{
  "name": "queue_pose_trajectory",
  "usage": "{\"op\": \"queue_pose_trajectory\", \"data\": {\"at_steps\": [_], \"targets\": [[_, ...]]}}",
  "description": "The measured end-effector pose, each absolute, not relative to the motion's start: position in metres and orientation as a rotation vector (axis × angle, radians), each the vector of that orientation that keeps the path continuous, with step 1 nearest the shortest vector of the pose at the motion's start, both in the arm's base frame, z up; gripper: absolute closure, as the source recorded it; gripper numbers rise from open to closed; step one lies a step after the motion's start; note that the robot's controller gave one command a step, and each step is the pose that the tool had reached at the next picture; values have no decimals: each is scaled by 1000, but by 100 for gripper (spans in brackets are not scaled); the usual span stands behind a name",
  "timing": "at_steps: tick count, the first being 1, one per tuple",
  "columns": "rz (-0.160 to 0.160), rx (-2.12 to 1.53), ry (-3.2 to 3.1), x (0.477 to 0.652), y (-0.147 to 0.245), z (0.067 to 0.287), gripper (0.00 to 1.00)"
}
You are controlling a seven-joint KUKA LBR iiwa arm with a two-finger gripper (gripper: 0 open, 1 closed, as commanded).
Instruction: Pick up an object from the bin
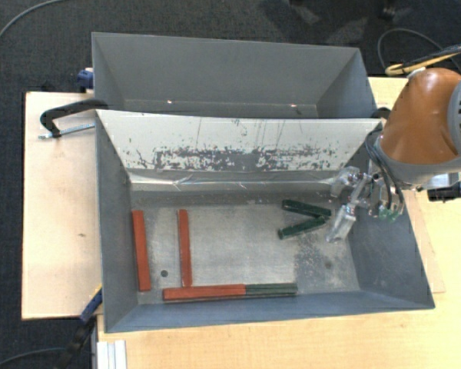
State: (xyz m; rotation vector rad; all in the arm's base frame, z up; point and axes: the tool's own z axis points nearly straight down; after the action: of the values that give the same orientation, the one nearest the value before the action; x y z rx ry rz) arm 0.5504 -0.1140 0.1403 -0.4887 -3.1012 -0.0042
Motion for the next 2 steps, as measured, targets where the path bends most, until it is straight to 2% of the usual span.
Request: {"op": "queue_pose_trajectory", "data": {"at_steps": [1,2], "targets": [[-4,-333,-3120,571,-81,68,0],[-1,-336,-3125,572,-84,72,100]]}}
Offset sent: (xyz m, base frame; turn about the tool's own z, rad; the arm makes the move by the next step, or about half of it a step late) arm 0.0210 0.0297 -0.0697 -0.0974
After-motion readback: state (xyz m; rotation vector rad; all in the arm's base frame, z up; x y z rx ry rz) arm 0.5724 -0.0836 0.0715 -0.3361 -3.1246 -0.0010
